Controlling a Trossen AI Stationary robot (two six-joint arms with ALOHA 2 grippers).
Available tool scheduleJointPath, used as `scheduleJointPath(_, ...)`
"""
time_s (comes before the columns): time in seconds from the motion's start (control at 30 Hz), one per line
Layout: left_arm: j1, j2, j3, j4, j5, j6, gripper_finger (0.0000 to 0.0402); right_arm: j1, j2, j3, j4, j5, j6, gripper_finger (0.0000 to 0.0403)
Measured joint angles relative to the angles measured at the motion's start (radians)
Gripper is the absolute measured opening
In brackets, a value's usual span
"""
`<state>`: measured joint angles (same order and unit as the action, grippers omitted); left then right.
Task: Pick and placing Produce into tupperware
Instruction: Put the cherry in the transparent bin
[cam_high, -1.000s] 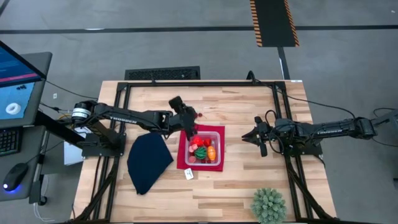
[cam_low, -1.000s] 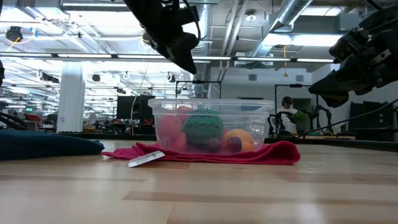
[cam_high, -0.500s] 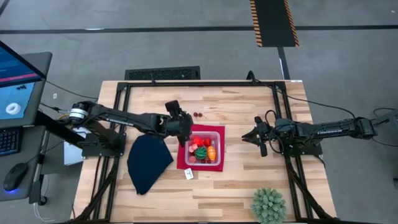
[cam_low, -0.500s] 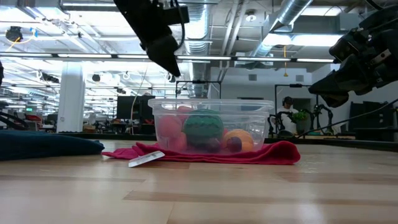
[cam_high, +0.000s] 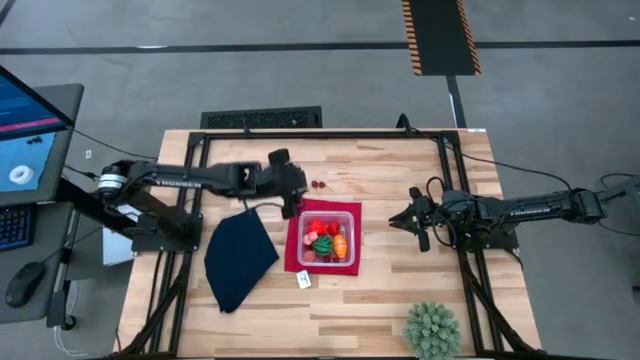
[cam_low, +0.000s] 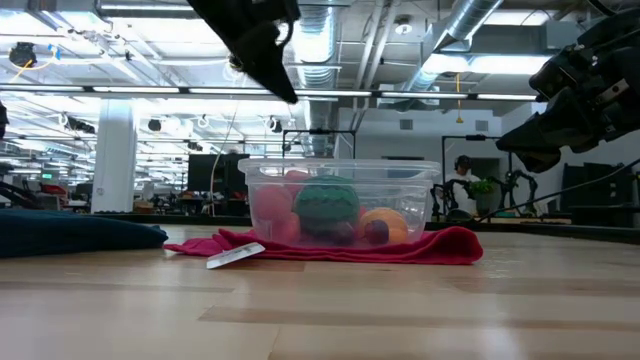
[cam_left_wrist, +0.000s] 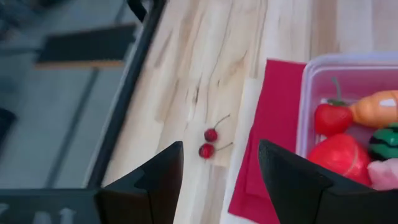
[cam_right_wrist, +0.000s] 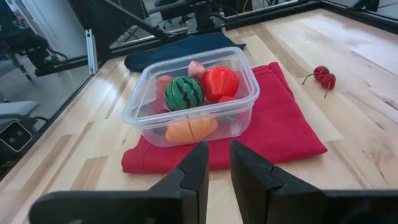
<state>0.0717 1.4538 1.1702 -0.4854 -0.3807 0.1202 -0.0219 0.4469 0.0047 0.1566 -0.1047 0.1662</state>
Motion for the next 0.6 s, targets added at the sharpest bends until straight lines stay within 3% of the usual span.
scheduleJointPath(0.1, 0.082, 0.012, 0.000, 0.014, 0.127, 0.001, 0.0199, 0.000, 0.000, 0.000, 0.000, 0.000, 0.000, 0.0088)
scheduleJointPath(0.27, 0.183, 0.015, 0.000, 0.014, 0.248, 0.043, 0.0199, 0.000, 0.000, 0.000, 0.000, 0.000, 0.000, 0.0088)
scheduleJointPath(0.5, 0.357, 0.137, 0.000, 0.073, 0.513, 0.024, 0.0199, 0.000, 0.000, 0.000, 0.000, 0.000, 0.000, 0.0088)
scheduleJointPath(0.6, 0.378, 0.169, -0.002, 0.049, 0.539, 0.027, 0.0199, 0.000, 0.000, 0.000, 0.000, 0.000, 0.000, 0.0088)
